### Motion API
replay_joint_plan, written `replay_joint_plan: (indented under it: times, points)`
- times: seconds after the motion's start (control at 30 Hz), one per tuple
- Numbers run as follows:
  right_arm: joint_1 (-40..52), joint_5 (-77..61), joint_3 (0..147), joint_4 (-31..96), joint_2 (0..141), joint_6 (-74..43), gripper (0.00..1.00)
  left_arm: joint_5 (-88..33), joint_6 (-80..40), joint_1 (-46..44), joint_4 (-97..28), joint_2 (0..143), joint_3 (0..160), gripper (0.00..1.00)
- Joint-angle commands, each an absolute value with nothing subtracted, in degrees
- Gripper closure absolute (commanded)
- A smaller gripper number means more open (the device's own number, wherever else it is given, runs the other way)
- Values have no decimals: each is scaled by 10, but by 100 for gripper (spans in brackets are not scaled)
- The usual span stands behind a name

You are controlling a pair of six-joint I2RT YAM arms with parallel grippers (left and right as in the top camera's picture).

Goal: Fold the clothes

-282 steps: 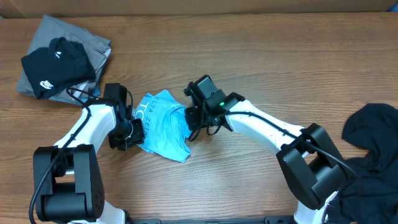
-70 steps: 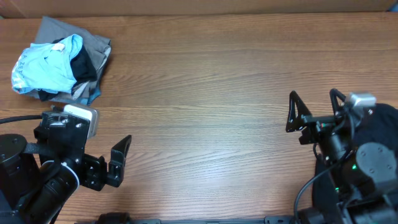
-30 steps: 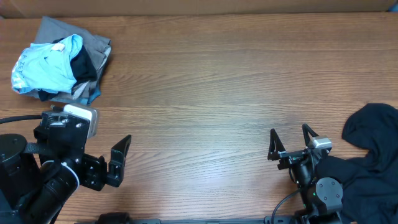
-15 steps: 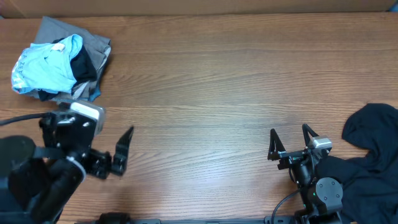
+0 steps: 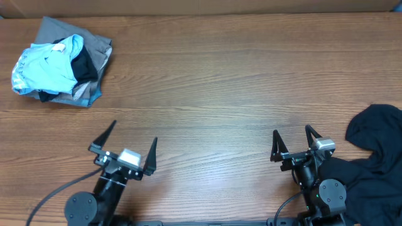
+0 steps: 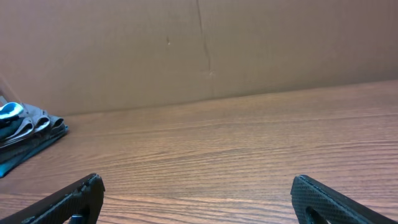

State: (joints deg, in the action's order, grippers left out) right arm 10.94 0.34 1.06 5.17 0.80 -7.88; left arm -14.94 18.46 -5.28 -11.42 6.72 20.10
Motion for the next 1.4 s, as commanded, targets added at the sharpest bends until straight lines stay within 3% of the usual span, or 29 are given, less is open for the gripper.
replay_joint_plan:
  times: [0.0, 0.13, 0.4, 1.37]
  points:
    - [108, 3, 4, 48, 3, -79, 0, -148, 193, -57, -59, 3, 124, 0]
    - [108, 3, 4, 48, 3, -79, 0, -156, 191, -57, 59, 2, 22, 0]
    - [108, 3, 4, 48, 3, -79, 0, -175, 192, -56, -33, 3, 3, 0]
    - [108, 3, 4, 48, 3, -79, 0, -174, 193, -56, -28, 7, 3, 0]
